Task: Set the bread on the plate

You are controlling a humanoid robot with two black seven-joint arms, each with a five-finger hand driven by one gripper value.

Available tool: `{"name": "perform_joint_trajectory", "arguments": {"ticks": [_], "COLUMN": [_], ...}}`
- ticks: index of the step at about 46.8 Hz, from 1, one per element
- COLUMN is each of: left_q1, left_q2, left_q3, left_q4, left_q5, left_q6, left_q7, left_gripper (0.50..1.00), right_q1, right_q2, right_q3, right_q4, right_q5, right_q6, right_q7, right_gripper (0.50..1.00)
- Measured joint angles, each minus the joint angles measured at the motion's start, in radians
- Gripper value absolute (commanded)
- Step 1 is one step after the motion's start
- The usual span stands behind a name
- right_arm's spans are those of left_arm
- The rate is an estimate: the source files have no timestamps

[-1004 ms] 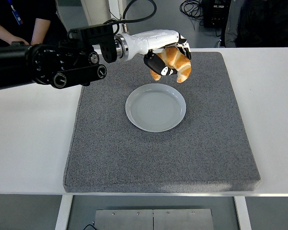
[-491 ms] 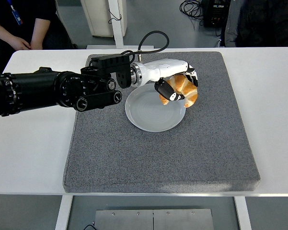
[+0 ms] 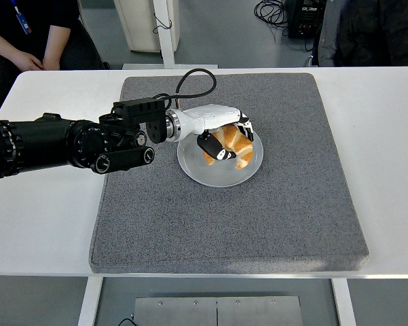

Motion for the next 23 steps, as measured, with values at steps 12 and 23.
{"name": "perform_joint_trajectory", "arguments": {"ticks": [12,23], "left_q1": [0.000,0.000], "left_q2": [0.000,0.002], "left_q3": [0.040,0.040], "left_q4": [0.000,0.000], "left_q5": [0.002,0.016], "left_q6": [0.014,0.015], "left_q7": [-0.001,-0.001], "left_gripper": [0.500,0.500], "right_q1": [0.000,0.000], "right_q2": [0.000,0.000], "right_q3": [0.000,0.000], "right_q4": [0.000,0.000], "right_q5": [0.000,0.000], "right_q6": [0.000,0.000], "right_q7": [0.000,0.000], "right_gripper": [1.000,1.000]}}
